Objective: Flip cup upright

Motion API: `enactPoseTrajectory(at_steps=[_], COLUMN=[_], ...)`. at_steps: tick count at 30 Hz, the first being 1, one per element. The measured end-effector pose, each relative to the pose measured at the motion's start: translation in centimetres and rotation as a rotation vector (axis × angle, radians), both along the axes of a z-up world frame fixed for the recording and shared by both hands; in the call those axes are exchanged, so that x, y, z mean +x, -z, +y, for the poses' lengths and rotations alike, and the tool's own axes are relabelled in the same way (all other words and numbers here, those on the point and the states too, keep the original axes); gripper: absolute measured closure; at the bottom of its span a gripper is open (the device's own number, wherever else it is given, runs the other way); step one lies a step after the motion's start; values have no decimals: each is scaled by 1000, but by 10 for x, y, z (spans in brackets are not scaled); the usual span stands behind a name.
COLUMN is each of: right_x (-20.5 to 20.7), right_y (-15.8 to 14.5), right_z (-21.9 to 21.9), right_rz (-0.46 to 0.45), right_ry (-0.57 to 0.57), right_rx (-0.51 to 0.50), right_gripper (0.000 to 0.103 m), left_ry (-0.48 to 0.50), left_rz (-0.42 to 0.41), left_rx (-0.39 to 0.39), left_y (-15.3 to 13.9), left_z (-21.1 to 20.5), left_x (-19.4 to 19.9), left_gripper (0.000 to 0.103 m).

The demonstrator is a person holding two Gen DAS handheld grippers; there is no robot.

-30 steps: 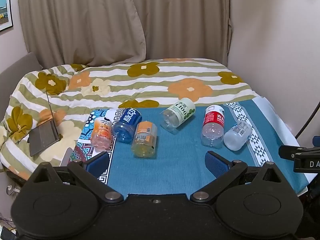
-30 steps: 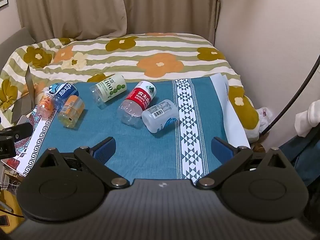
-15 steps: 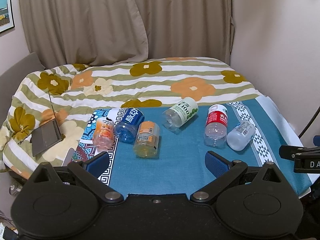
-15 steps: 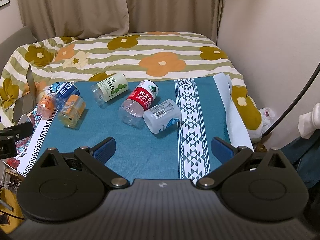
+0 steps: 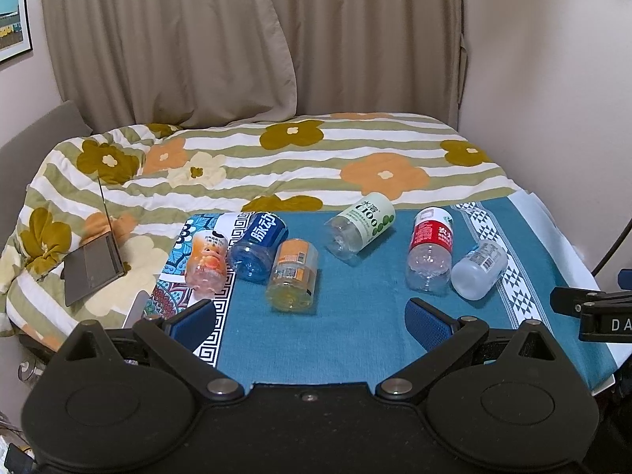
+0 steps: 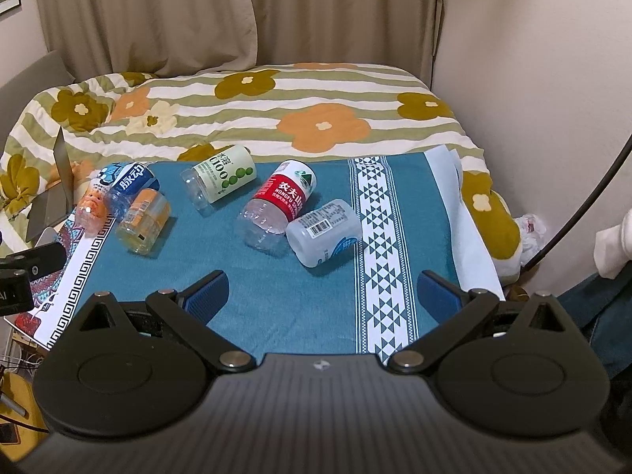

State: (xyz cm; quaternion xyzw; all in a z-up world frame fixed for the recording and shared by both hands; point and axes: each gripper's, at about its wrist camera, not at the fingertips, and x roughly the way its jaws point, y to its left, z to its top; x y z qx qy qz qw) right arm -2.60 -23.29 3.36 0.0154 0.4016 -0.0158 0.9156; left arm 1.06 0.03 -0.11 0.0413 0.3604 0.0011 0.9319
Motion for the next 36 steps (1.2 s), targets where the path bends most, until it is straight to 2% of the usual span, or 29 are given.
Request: enactPoseTrajectory(at_steps=[36], right_x=[7], right_y=[7], right_z=[3], right_rz=[12], right_ry=[-6], right_rx=[-1], right_gripper=[0], left_ry=[-6], left_rz=[27], left_rx=[-2], left_y=[5], left_z=[-4], left_x=[12], left_gripper=[0])
